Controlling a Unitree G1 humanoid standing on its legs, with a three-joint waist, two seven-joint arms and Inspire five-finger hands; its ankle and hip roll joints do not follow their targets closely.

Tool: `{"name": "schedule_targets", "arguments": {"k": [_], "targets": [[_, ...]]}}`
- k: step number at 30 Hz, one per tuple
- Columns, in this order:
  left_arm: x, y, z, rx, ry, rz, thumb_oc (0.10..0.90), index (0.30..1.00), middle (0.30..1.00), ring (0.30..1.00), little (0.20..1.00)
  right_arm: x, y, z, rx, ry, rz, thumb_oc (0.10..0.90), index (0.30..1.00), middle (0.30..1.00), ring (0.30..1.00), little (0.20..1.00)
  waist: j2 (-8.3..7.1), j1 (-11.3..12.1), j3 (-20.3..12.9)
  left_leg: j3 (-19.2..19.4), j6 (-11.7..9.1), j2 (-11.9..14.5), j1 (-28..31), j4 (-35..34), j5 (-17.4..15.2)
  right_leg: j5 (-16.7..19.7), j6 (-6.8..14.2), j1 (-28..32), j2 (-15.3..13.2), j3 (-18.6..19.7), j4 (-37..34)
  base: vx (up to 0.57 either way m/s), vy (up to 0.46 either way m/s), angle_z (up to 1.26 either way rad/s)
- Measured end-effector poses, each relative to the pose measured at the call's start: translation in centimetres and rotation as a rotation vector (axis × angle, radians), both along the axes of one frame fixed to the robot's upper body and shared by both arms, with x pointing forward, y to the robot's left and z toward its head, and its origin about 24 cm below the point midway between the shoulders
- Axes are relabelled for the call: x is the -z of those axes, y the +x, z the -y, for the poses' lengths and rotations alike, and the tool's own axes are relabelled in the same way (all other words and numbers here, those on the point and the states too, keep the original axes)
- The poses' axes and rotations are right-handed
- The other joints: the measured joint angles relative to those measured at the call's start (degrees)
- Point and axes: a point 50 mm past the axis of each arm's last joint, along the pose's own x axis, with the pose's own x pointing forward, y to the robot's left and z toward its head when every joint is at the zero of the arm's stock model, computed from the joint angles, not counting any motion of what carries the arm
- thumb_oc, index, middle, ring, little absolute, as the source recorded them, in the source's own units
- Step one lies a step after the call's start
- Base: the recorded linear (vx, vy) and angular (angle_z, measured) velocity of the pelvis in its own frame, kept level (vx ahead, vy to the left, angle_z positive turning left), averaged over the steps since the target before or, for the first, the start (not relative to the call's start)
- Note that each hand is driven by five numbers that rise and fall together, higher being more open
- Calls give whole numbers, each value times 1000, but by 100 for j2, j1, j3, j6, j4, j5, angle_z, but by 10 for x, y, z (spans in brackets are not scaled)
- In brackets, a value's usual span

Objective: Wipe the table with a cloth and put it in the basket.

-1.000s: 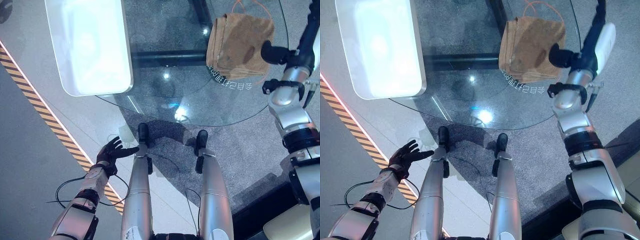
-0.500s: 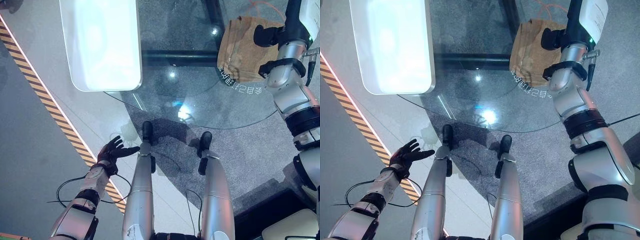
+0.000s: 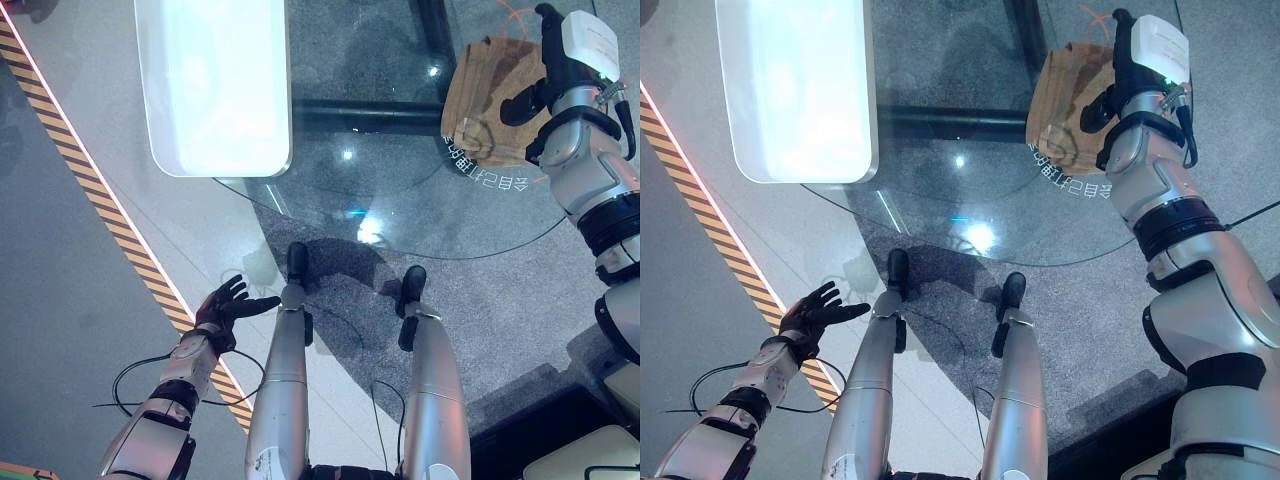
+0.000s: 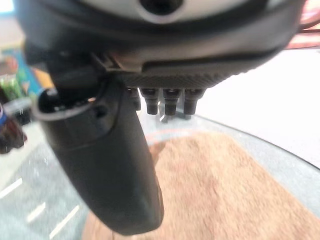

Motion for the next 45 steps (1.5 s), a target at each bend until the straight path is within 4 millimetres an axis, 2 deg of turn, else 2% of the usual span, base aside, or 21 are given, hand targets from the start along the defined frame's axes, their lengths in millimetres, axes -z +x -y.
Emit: {"name": "schedule_targets", "arguments": {"k": [7, 14, 21, 36, 45], "targets": [[3, -7, -4, 10, 13, -18, 800, 900, 900, 900, 900, -5, 2, -6, -34, -24, -67, 800, 900, 900, 900, 900, 5, 15, -1, -31, 3, -14, 157, -11, -14, -122, -12, 118, -21, -17, 83, 42, -12, 3], [4, -7, -4, 18, 20, -22, 800, 900, 900, 900, 900, -8, 3, -8, -54, -23, -85, 800, 900, 900, 900, 900, 13, 55, -3, -46, -39, -12, 173, -83, 51, -85, -22, 112, -17, -29, 77, 0, 0, 0], [5, -9, -4, 18, 21, -26, 800, 900, 900, 900, 900, -4, 3, 0, -26, -13, -104, 800, 900, 900, 900, 900, 14, 191, -3, -54, -40, -22, 170, -81, 55, -86, -22, 111, -27, -31, 90, 0, 0, 0], [5, -9, -4, 22, 23, -28, 800, 900, 900, 900, 900, -1, 4, 8, 1, 0, -146, 800, 900, 900, 900, 900, 34, 215, 1, -65, -43, -27, 165, -85, 69, -93, -26, 89, -35, -38, 157, 0, 0, 0], [6, -9, -2, 36, 28, -35, 800, 900, 900, 900, 900, 3, 5, 13, 27, -25, -185, 800, 900, 900, 900, 900, 161, 297, 4, -158, -65, -32, 131, -88, 82, -175, -69, 48, -53, -129, 251, 7, -5, 3]]}}
